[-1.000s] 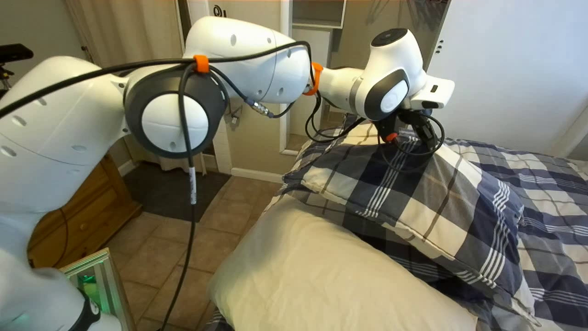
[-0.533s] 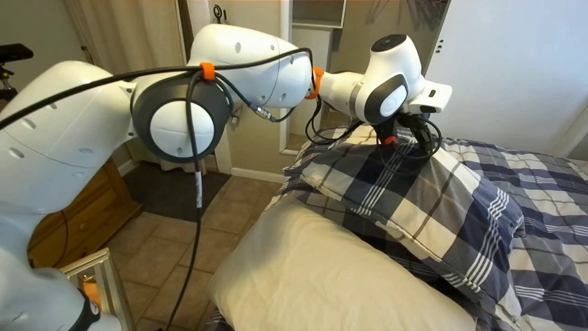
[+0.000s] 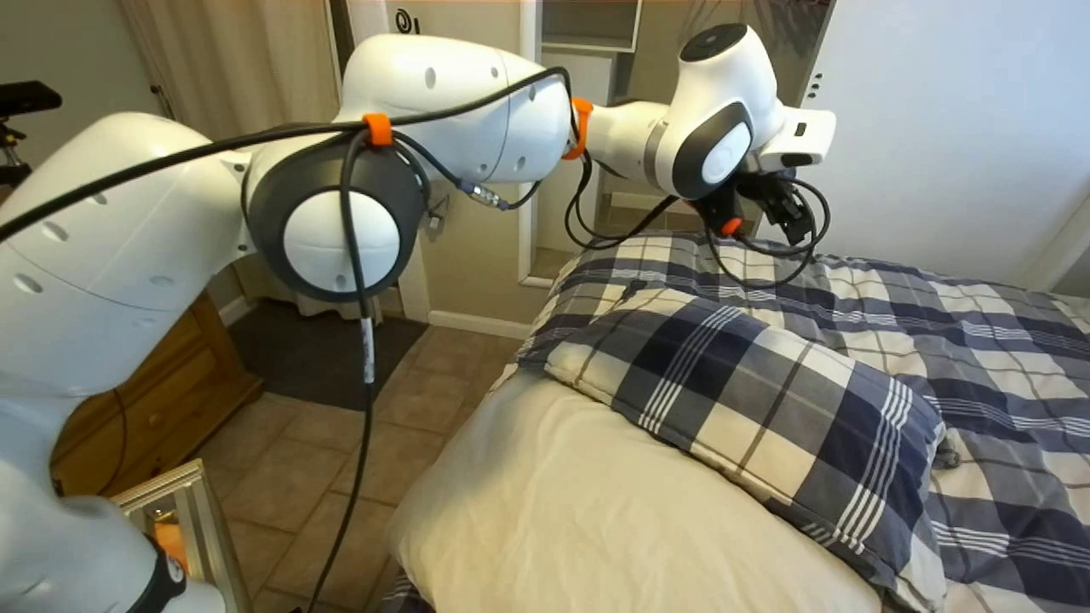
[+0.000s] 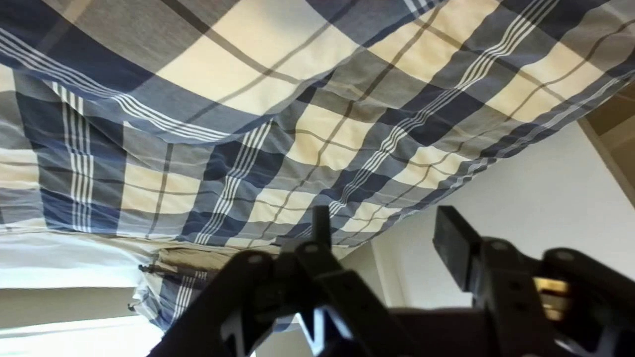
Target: Remove the checkered pillow from the top of the white pillow.
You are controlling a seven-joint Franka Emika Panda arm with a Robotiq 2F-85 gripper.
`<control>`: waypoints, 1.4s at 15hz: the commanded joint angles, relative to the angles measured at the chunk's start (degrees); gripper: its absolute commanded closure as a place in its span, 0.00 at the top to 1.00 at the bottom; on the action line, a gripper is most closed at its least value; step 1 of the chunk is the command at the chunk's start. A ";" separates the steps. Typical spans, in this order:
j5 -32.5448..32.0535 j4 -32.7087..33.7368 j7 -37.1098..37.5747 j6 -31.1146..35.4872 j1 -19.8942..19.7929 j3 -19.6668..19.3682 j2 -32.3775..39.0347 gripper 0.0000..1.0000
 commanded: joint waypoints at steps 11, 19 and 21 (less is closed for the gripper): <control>0.35 -8.21 -12.98 -39.35 -0.95 5.70 -20.90 1.00; -0.78 -9.70 -12.89 -38.81 -0.66 5.14 -22.09 1.00; -0.78 -9.69 -12.89 -38.81 -0.64 5.14 -21.91 1.00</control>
